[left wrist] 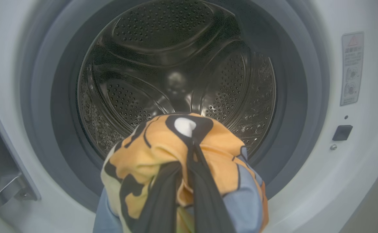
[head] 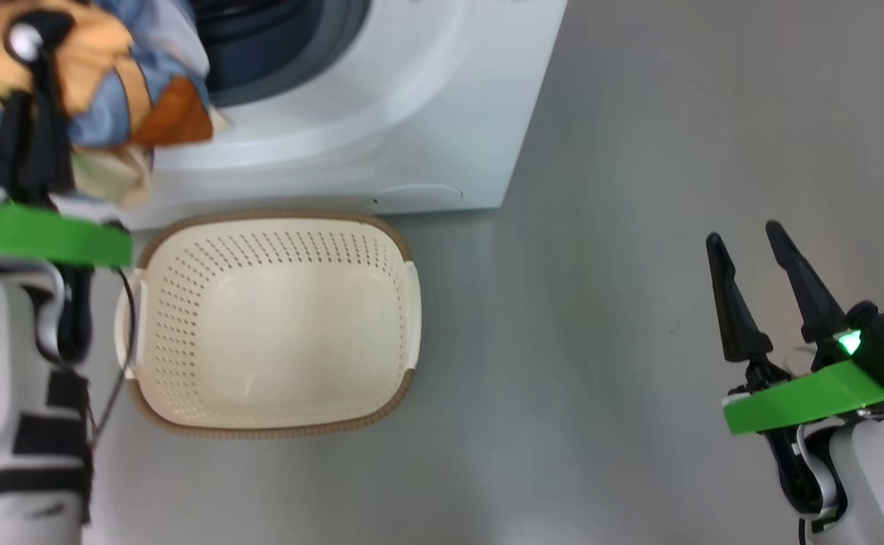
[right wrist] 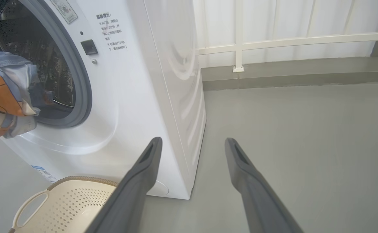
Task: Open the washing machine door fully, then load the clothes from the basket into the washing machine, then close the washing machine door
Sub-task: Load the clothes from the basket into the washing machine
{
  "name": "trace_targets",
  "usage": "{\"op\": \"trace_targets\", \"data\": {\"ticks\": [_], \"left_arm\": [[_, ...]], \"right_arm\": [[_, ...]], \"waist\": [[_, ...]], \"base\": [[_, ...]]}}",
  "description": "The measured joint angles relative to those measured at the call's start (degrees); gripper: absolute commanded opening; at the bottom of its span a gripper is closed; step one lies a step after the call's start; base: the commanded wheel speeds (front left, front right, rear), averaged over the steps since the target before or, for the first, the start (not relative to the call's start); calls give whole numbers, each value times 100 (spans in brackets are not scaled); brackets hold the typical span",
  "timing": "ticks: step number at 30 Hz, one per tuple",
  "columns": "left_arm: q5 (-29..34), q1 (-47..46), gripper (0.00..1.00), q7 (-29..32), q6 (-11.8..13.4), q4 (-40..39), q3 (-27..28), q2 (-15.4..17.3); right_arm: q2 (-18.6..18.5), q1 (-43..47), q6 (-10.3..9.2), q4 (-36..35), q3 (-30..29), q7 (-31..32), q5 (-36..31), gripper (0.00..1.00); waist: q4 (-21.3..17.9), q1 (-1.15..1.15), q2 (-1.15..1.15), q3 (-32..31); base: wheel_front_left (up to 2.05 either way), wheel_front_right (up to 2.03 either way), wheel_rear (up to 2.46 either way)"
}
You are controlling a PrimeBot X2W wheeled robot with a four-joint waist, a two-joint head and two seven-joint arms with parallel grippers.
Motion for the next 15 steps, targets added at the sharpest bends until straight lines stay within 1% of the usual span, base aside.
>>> {"op": "trace_targets", "data": {"ticks": [8, 15], "left_arm": [[37, -1360, 0, -1, 0, 1061, -27, 255], [96, -2359, 0, -2, 0, 1863, -20, 447]], "right_arm": [[-3, -381, 0, -67, 203, 0, 0, 100], [5, -632, 1, -94, 325, 0, 0, 100]], "waist": [[-148, 0, 0, 523], [-376, 0, 0, 921]], "base": [[0, 0, 0], [0, 0, 0]]}}
